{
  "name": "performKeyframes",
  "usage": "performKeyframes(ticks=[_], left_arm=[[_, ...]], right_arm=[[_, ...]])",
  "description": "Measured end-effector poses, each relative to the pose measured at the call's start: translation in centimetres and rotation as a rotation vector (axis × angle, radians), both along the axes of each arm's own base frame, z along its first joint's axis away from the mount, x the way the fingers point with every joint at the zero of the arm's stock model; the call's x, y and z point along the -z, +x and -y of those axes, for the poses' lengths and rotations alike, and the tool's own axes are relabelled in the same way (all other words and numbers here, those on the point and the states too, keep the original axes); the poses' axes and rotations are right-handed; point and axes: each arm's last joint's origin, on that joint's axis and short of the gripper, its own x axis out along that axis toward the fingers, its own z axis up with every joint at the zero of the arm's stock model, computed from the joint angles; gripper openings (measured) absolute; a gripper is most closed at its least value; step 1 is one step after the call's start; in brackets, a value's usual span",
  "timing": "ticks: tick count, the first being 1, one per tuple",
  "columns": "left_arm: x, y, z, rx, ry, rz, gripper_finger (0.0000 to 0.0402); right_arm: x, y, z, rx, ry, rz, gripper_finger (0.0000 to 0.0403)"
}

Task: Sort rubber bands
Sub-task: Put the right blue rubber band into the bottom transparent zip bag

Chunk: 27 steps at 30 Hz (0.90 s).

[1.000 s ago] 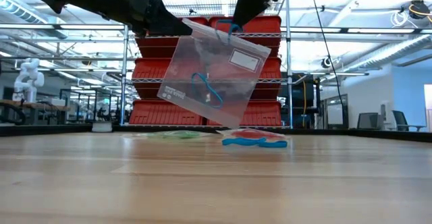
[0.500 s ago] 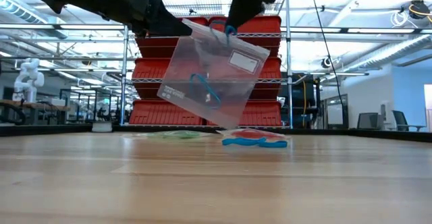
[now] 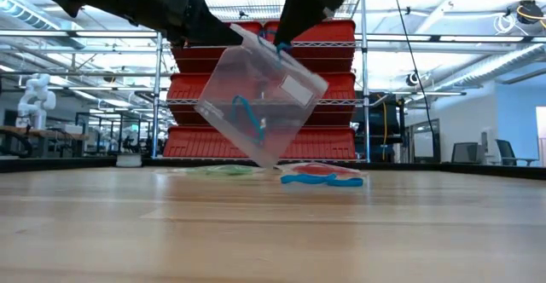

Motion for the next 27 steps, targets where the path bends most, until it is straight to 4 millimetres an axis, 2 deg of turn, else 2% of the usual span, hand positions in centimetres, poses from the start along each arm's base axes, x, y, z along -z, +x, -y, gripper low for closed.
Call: performKeyframes(ticks=[6,17,23,27], left_arm=[[0.0,0.0,-0.2,-0.01,-0.018,0.005,0.0001],[0.2,0.0,-0.1,0.006,-0.019,-0.011,0.0001],[0.1,0.0,0.0,0.048,-0.028,-0.01,0.0001],[0.2,0.1,0.1,0.072,-0.033,-0.011,0.0001]], right_arm=[[0.0,0.0,-0.1,0.0,-0.004,0.0,0.0],[0.1,0.4,2.1,0.027,-0.002,-0.024,0.0],[0.2,0.6,3.1,0.012,0.06,-0.035,0.0001],[0.3,0.8,4.2,0.034,0.076,-0.037,0.002]])
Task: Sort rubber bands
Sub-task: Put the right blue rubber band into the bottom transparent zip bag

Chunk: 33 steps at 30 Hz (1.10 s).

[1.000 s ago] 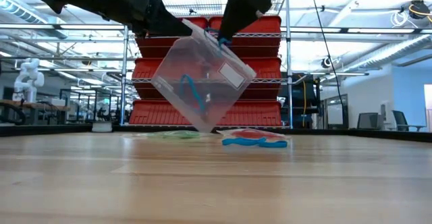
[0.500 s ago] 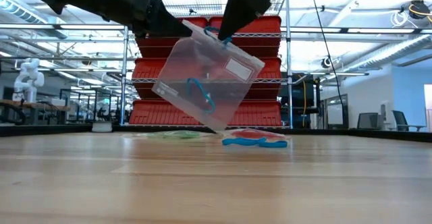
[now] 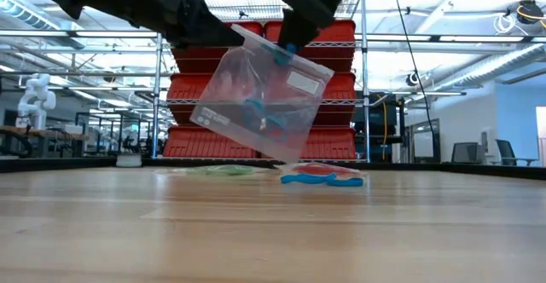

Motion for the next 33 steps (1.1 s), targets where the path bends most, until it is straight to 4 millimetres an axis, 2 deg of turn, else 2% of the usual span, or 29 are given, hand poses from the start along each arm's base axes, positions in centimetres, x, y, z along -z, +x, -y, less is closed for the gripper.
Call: performKeyframes(ticks=[6,13,21,33], left_arm=[[0.0,0.0,0.2,0.053,-0.01,-0.005,0.0001],[0.0,0.0,0.2,0.079,-0.017,-0.004,0.0001],[0.0,0.1,0.3,0.101,-0.022,-0.002,0.0001],[0.0,0.1,0.3,0.101,-0.022,0.001,0.0001]], right_arm=[[-0.3,-0.3,0.2,-0.052,0.048,-0.024,0.0077],[-2.4,-0.7,-0.2,-0.117,0.113,-0.016,0.0125],[-5.0,-1.2,-0.2,-0.135,0.101,-0.02,0.0127],[-5.3,-1.4,-0.7,-0.131,0.094,-0.031,0.0121]])
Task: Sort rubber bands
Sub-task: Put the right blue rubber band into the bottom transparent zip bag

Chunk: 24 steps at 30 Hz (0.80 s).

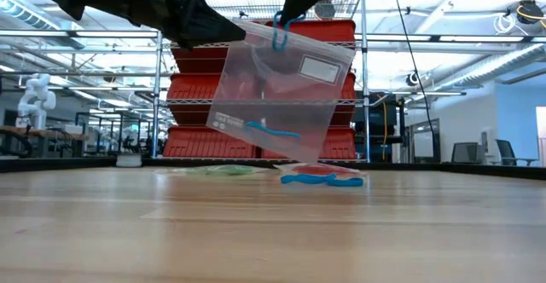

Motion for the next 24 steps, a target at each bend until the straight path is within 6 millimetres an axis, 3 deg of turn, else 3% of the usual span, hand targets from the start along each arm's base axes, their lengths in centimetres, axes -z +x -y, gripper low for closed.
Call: performKeyframes(ticks=[8,13,24], left_arm=[[-0.1,0.0,0.0,-0.021,-0.025,0.019,0.0001],[-0.2,0.0,-0.1,-0.039,-0.047,0.03,0.0001],[-0.2,0.0,-0.1,-0.062,-0.045,0.031,0.0001]], right_arm=[[0.1,-0.1,-1.4,0.052,-0.071,0.028,0.0012],[0.3,-0.1,-2.1,0.062,-0.058,0.046,0.0005],[2.8,-0.2,-2.2,0.091,-0.04,0.019,0.0001]])
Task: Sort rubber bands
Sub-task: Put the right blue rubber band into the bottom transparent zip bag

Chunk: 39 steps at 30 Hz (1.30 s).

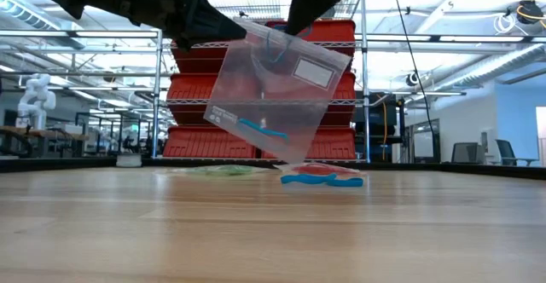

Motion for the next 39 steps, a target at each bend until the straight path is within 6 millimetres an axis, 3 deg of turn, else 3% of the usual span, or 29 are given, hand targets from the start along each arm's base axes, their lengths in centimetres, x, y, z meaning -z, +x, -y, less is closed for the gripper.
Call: performKeyframes(ticks=[10,20,33,39], left_arm=[[0.0,0.0,-0.2,-0.019,-0.023,0.003,0.0001],[0.0,0.0,-0.3,-0.023,-0.04,0.006,0.0001],[0.0,0.0,-0.3,-0.022,-0.04,0.006,0.0001],[0.0,0.0,-0.2,-0.022,-0.041,0.006,0.0001]], right_arm=[[0.2,-0.1,-1.5,-0.015,-0.034,0.035,0.0],[0.1,-0.1,-1.6,-0.013,-0.027,0.047,0.0],[0.4,0.4,0.2,-0.012,0.046,0.025,0.0001],[0.4,0.5,0.4,-0.016,0.059,0.025,0.0043]])
